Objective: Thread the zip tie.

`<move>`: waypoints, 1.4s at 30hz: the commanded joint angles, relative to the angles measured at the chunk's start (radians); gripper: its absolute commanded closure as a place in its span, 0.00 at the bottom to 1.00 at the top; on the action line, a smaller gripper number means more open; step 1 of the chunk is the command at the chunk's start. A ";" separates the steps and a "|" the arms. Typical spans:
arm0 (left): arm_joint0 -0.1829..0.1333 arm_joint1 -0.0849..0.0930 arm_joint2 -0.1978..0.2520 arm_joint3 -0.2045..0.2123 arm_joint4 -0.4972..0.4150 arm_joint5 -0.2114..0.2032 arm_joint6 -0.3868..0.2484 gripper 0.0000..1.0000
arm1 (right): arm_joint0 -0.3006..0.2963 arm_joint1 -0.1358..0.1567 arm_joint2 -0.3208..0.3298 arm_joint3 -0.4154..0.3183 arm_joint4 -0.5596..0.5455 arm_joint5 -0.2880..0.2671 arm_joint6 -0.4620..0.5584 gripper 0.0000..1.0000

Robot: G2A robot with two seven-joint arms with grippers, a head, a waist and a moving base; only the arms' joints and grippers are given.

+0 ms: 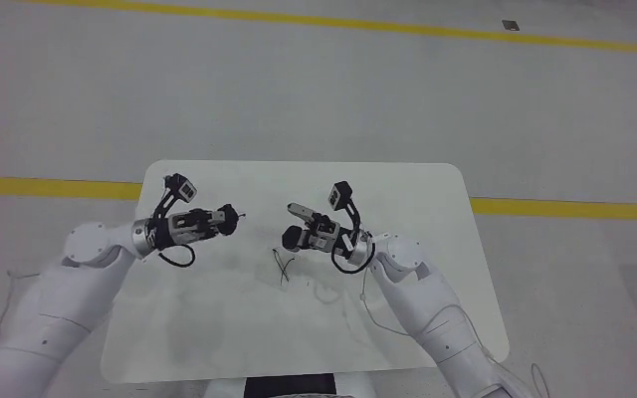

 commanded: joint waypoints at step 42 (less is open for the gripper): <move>0.006 0.009 -0.172 0.025 -0.073 -0.003 -0.114 1.00 | 0.094 0.027 -0.191 -0.259 -0.897 0.390 0.042 0.00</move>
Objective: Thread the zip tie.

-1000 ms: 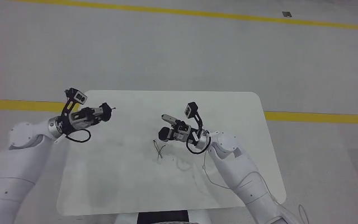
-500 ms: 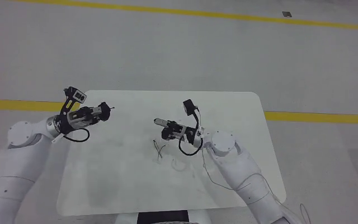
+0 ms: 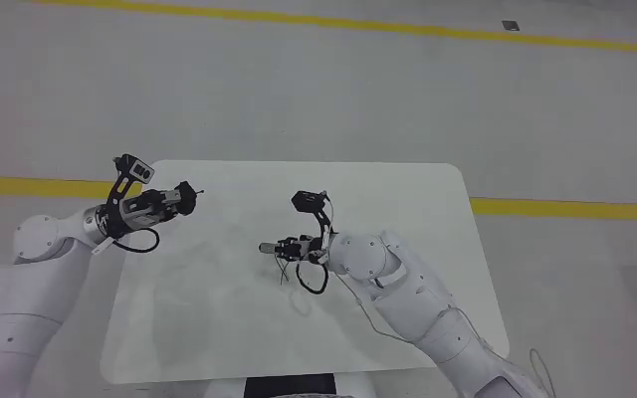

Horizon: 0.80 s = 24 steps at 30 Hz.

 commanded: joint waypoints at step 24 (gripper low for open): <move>0.000 0.000 0.000 0.000 0.000 0.000 0.000 1.00 | 0.280 -0.126 -0.268 0.223 -0.211 0.000 0.301 0.00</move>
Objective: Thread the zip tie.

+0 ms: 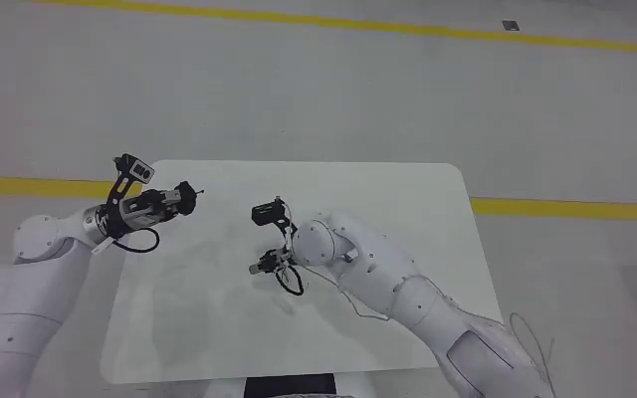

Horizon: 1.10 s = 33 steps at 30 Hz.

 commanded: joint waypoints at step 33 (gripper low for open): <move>0.000 0.000 0.000 0.000 0.000 0.000 0.000 1.00 | 0.074 -0.096 -0.119 0.126 -0.115 0.000 0.050 0.44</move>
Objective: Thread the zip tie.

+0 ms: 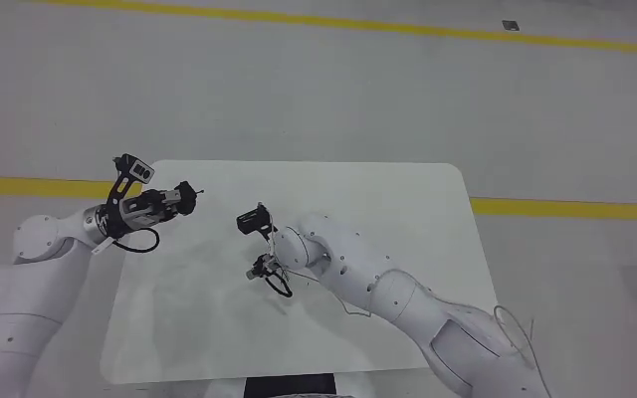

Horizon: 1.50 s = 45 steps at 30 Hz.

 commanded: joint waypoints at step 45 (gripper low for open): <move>0.000 0.000 0.000 0.000 0.000 0.000 0.000 1.00 | -0.139 -0.127 0.084 0.091 -0.352 0.000 0.032 0.87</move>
